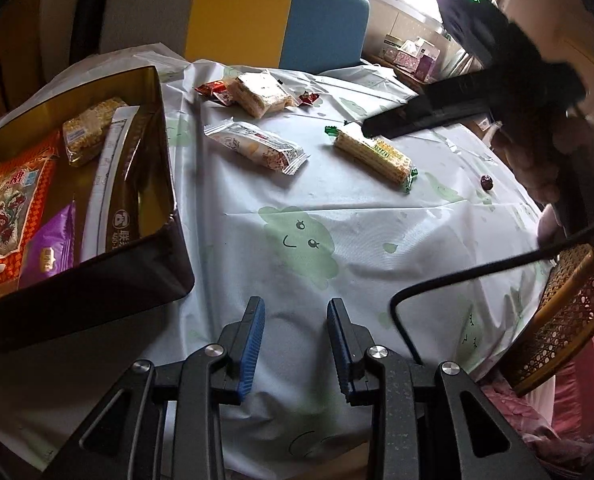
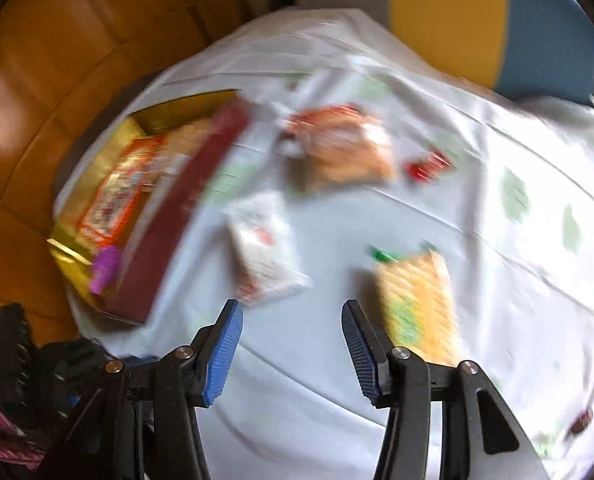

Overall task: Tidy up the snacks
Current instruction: 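Open the right tool to drop the purple packet into the tin, then grasp the clear bag of brown puffed snack with the left tool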

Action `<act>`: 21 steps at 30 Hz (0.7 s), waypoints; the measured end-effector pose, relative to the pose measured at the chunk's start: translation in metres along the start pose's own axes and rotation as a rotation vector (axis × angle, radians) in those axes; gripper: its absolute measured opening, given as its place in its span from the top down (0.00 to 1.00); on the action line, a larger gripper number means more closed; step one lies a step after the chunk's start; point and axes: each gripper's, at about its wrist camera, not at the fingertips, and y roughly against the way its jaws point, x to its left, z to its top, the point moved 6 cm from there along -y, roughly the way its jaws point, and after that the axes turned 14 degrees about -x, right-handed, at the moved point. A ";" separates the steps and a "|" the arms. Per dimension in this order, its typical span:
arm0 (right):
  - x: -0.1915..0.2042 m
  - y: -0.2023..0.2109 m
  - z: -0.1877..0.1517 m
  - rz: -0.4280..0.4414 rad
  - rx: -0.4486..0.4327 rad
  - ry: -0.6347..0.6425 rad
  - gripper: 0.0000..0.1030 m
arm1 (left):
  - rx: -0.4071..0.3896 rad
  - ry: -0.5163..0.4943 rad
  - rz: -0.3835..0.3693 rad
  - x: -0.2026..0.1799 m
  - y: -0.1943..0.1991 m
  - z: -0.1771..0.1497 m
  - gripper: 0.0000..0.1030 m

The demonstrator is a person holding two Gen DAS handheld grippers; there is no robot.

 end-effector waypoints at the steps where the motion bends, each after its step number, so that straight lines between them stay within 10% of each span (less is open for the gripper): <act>1: -0.008 0.002 -0.003 -0.016 0.001 -0.012 0.49 | 0.001 -0.003 0.001 -0.001 -0.001 0.000 0.69; 21: -0.083 0.006 -0.017 -0.219 -0.031 -0.100 0.48 | -0.024 -0.134 0.039 -0.024 0.011 0.069 0.54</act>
